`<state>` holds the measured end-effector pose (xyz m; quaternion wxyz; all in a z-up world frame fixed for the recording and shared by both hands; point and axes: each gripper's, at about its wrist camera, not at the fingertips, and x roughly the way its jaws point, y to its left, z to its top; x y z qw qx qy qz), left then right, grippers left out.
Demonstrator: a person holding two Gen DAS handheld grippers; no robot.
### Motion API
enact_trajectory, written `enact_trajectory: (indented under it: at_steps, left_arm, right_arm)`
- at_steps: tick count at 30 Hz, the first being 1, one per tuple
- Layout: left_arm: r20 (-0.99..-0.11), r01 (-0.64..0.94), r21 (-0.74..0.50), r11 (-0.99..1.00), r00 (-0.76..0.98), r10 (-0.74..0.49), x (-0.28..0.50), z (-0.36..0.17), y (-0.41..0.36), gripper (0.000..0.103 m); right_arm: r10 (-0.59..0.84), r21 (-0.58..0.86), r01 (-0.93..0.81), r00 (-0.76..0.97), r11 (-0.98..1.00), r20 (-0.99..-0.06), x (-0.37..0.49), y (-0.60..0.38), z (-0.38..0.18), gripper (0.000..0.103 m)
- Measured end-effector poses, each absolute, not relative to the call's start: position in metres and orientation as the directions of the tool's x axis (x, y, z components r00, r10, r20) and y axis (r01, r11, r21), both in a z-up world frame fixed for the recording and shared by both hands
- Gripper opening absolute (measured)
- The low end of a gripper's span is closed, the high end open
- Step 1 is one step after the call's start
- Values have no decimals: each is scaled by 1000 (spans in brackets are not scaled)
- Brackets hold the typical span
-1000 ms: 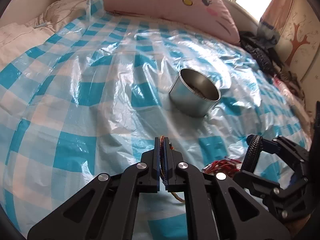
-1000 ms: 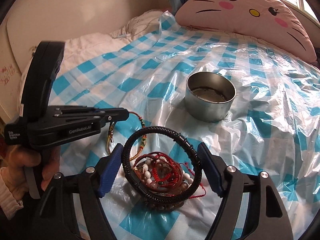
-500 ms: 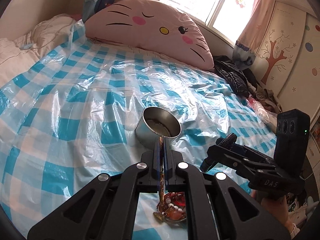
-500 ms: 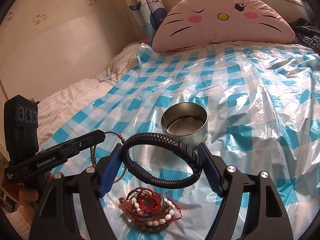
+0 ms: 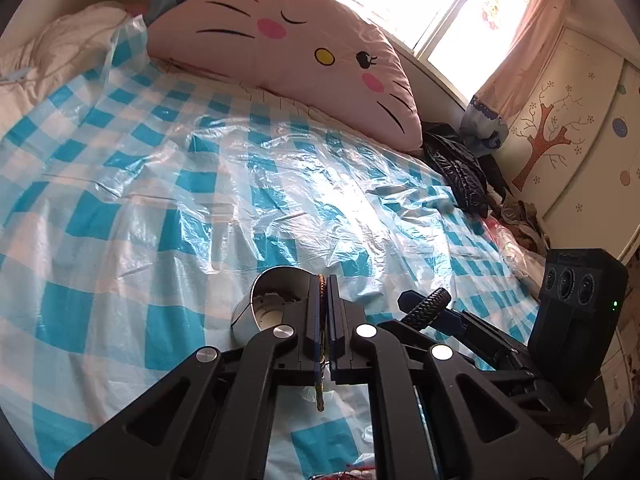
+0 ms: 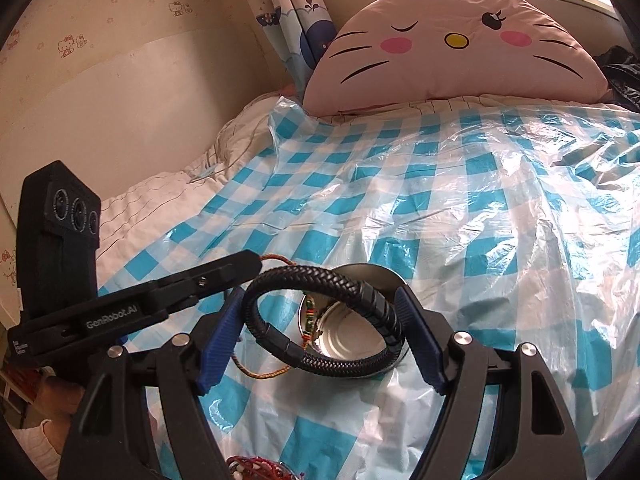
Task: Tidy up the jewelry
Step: 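Drop the gold bracelet into the tin with the left gripper while the right drops the black bracelet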
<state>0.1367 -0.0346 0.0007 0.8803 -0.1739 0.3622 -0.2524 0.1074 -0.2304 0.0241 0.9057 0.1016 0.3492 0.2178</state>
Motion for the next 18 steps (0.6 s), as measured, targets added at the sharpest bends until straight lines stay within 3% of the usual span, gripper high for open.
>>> enact_trajectory:
  at_steps: [5, 10, 12, 14, 16, 18]
  left_arm:
    - [-579, 264, -559, 786, 554, -598, 174, -31, -42, 3]
    - [-621, 212, -540, 814, 552, -556, 186, -44, -39, 6]
    - [-634, 187, -531, 826, 559, -534, 188, -46, -32, 14]
    - [-639, 159, -537, 828, 565, -522, 189, -47, -22, 44]
    - [-626, 128, -544, 829, 596, -503, 187, -45, -9, 53]
    - [-618, 115, -542, 832, 616, -488, 185, -40, -1, 54]
  right_arm:
    - [457, 318, -328, 650, 890, -607, 124, -230, 16, 73]
    - [456, 304, -340, 637, 890, -622, 136, -226, 11, 73]
    - [453, 294, -347, 625, 891, -636, 140, -222, 7, 73]
    - [451, 288, -352, 610, 891, -651, 142, -219, 3, 73]
    - [448, 284, -353, 594, 891, -668, 144, -216, -1, 73]
    - [444, 285, -348, 574, 893, -688, 149, -214, -6, 73]
